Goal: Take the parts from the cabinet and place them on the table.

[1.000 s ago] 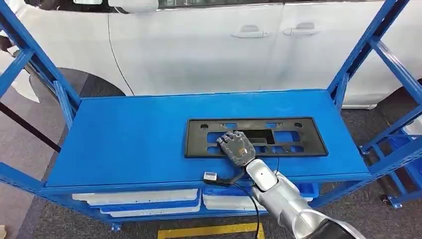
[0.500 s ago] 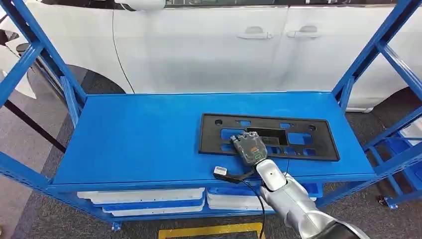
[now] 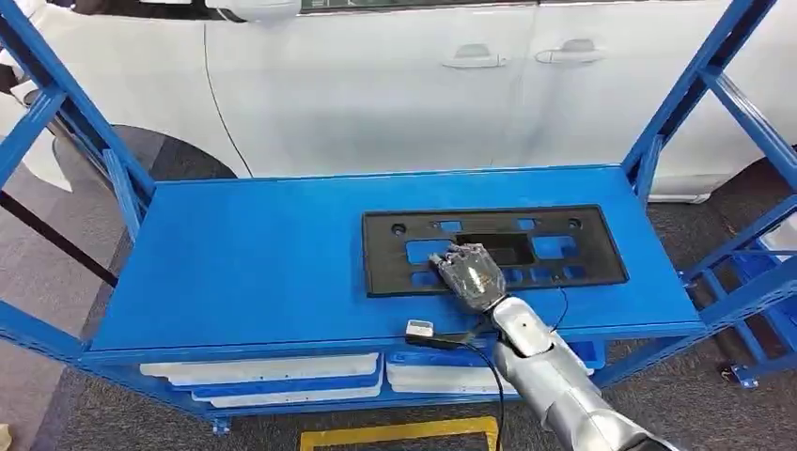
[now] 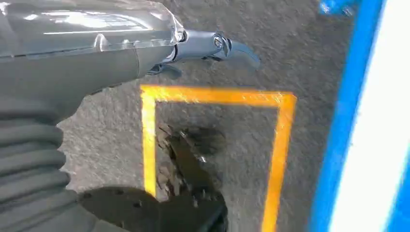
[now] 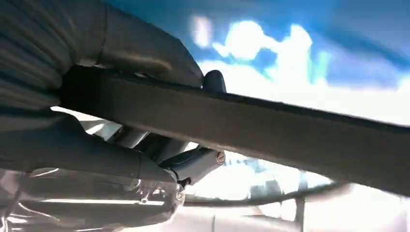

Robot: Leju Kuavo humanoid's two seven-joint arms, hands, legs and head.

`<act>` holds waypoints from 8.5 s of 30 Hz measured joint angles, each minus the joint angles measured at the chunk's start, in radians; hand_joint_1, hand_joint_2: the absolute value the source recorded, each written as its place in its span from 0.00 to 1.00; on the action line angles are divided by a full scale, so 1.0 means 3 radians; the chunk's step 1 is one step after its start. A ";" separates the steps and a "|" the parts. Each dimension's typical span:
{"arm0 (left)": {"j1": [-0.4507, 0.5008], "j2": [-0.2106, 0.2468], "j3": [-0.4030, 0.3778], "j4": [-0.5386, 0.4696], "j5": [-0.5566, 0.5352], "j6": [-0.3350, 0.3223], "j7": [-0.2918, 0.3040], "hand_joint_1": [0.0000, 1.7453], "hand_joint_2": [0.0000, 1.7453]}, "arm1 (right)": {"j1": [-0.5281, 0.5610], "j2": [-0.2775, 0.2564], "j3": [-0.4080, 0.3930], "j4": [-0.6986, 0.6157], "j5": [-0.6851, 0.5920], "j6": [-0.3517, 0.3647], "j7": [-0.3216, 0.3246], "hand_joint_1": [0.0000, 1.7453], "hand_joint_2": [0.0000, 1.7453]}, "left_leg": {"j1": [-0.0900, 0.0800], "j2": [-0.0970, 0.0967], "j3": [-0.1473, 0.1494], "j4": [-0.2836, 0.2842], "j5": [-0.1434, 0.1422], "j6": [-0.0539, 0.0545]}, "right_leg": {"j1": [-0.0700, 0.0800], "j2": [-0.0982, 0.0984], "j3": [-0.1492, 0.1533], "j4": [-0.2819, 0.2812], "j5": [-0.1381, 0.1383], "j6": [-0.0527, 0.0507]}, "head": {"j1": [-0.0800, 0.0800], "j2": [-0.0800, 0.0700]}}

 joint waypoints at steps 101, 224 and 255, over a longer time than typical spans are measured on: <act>-0.0110 0.0090 0.0093 0.0000 0.0060 0.0248 0.0490 0.00 1.00 | 0.0687 -0.0067 0.0349 -0.3280 -0.5707 0.4063 -0.0712 1.00 1.00 | -0.0019 0.0027 0.0512 -0.0328 -0.0082 -0.0033 | 0.0013 0.0005 -0.0301 0.0111 0.0190 0.0042 | -0.0003 0.0000; -0.0036 0.0268 0.0163 -0.0031 -0.0023 0.0752 0.0701 0.00 1.00 | 0.0767 -0.0249 0.0060 -0.3534 -0.5562 0.4240 -0.0773 1.00 1.00 | 0.0025 -0.0278 0.0174 -0.0270 0.0098 -0.0038 | 0.0013 0.0344 -0.0128 0.0141 0.0003 -0.0013 | -0.0001 0.0000; -0.0001 0.0114 0.0160 -0.0034 -0.0123 0.0678 0.0819 0.00 1.00 | 0.2138 0.0422 -0.0733 -0.4001 -0.4949 0.5211 -0.0773 1.00 1.00 | 0.0014 -0.0176 0.0248 -0.0286 0.0035 -0.0013 | 0.0033 0.0351 -0.0120 0.0140 -0.0006 -0.0022 | -0.0001 0.0000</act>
